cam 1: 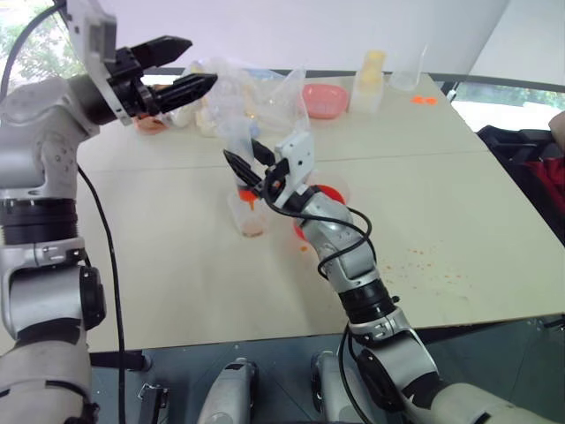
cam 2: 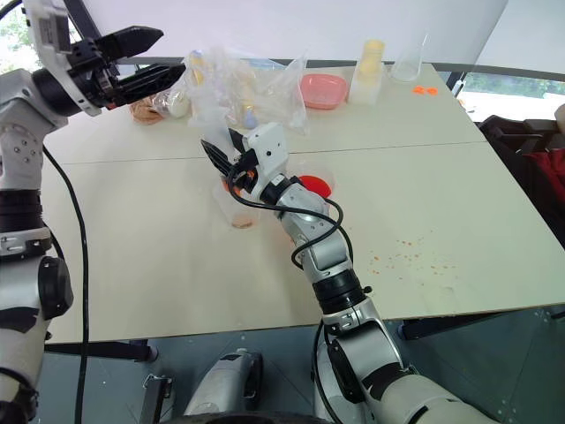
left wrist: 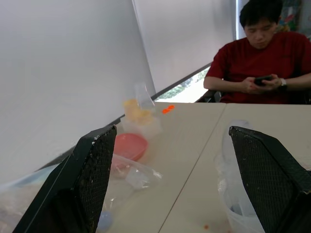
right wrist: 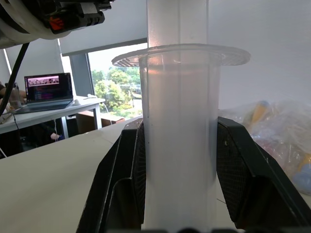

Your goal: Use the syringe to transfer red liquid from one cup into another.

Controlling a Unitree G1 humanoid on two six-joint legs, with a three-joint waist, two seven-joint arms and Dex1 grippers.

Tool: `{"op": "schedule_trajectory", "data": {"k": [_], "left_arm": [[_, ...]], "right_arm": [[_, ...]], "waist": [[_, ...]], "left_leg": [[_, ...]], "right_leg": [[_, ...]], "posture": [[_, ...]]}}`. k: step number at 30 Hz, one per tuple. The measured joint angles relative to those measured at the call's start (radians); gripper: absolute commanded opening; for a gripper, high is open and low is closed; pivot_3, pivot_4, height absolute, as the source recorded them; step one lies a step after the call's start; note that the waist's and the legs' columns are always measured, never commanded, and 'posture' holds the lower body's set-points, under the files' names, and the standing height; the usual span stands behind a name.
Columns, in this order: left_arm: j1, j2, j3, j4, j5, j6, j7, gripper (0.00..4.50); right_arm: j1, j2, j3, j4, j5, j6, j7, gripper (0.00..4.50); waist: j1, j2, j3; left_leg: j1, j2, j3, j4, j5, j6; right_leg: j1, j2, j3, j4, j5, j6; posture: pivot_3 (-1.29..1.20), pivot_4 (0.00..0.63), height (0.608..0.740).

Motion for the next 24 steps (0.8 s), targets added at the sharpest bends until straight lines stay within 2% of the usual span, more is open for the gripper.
{"op": "schedule_trajectory", "data": {"k": [10,24], "left_arm": [[0.008,-0.003,-0.052,0.016,0.081,-0.048,-0.010,3.85],[0.004,0.008,-0.038,0.003,0.062,-0.002,-0.040,3.85]], "right_arm": [[0.001,0.000,-0.014,0.002,-0.002,-0.003,-0.005,1.47],[0.002,0.010,-0.016,0.002,-0.007,-0.009,-0.004,1.47]], "waist": [[0.000,0.000,0.000],[-0.001,0.000,0.000]], "left_leg": [[0.000,0.000,0.000,0.000,0.000,0.000],[0.000,0.000,0.000,0.000,0.000,0.000]], "right_leg": [[0.000,0.000,0.000,0.000,0.000,0.000],[-0.001,0.000,0.000,0.000,0.000,0.000]], "posture": [[0.00,0.150,0.740],[0.00,0.150,0.740]]}}
